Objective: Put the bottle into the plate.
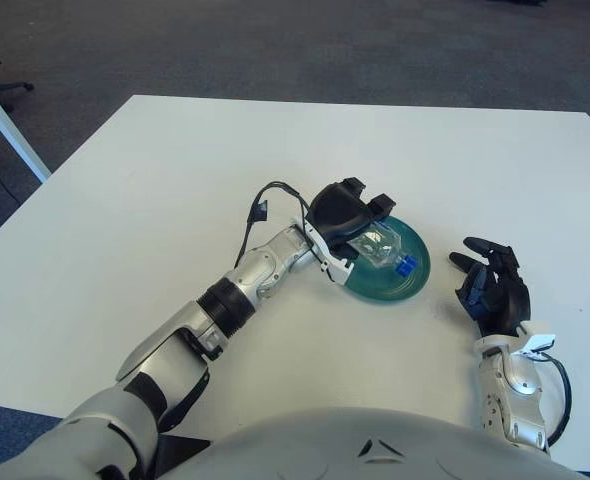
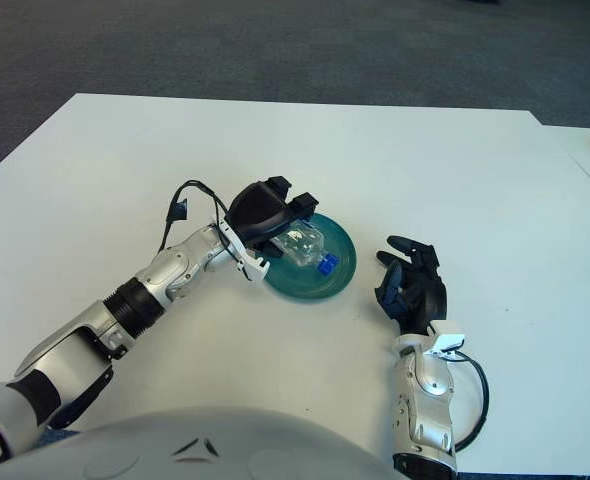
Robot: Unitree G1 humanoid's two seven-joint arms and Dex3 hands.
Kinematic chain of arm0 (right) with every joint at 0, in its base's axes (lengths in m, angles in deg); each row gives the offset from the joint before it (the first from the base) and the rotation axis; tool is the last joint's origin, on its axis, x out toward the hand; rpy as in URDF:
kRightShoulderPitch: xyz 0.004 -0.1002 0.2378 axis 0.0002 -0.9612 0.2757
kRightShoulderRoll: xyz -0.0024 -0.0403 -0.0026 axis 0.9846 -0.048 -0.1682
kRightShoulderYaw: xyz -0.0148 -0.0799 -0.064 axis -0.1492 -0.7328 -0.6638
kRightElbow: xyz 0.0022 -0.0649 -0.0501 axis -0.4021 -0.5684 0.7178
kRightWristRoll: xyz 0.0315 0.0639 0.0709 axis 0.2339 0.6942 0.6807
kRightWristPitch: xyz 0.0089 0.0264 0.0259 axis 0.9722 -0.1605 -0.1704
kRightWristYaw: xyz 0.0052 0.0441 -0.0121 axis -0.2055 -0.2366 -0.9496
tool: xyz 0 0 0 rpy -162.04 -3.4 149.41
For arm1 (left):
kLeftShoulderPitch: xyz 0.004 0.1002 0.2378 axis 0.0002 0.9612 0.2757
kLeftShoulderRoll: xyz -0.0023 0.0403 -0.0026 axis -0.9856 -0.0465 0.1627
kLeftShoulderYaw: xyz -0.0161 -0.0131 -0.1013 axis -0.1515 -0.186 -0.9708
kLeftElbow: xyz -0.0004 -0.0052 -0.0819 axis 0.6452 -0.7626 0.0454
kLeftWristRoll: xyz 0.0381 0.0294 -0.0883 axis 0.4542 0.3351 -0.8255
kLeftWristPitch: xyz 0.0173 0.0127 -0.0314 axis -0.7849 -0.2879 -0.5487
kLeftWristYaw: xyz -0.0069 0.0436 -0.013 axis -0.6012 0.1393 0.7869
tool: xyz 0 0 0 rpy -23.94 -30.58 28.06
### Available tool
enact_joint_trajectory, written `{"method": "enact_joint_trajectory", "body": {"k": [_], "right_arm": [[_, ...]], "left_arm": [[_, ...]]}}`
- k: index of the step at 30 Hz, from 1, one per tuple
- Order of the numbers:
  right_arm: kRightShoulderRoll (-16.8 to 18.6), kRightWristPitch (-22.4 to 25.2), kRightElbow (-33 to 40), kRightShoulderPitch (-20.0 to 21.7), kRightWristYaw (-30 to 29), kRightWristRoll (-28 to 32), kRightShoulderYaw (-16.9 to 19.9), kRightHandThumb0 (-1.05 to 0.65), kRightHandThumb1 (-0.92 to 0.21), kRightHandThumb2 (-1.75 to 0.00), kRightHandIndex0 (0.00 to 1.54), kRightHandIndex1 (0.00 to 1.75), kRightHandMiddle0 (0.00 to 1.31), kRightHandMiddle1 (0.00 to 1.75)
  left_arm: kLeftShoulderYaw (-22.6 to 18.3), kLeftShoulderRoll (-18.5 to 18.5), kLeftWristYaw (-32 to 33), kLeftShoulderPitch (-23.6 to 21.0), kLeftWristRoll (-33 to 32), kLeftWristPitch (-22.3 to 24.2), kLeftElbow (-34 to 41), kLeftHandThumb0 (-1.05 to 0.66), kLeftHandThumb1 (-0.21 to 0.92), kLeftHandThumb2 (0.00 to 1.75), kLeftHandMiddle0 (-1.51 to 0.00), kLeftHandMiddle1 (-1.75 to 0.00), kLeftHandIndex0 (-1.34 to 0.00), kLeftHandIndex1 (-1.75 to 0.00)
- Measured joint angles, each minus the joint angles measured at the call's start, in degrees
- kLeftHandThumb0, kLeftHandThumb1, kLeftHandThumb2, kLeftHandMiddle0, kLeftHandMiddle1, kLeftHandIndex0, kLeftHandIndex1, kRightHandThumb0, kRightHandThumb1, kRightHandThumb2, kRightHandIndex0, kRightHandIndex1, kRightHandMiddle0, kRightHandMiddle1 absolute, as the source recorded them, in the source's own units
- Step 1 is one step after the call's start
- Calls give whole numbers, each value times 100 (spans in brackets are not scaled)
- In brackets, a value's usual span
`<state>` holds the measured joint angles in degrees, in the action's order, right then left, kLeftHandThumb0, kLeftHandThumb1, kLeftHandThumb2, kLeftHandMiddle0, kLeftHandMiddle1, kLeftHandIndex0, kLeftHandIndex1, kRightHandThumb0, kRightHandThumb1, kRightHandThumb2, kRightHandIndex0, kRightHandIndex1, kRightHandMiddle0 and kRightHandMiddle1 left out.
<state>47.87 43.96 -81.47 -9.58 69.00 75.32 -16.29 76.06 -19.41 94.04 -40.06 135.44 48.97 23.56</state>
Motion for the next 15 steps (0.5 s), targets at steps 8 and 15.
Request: {"method": "enact_joint_trajectory", "body": {"k": [8,15], "right_arm": [[6,-97,-6,-33,75,4,3,-60,-78,-90,56,113,23,131],[33,-174,-11,-60,85,20,3,-58,-77,-92,56,113,25,131]], "left_arm": [[21,-16,246,-105,89,57,-187,-54,15,152,-122,-175,-75,-175],[53,-16,352,-145,61,-58,-273,-54,15,151,-120,-175,-74,-175]]}}
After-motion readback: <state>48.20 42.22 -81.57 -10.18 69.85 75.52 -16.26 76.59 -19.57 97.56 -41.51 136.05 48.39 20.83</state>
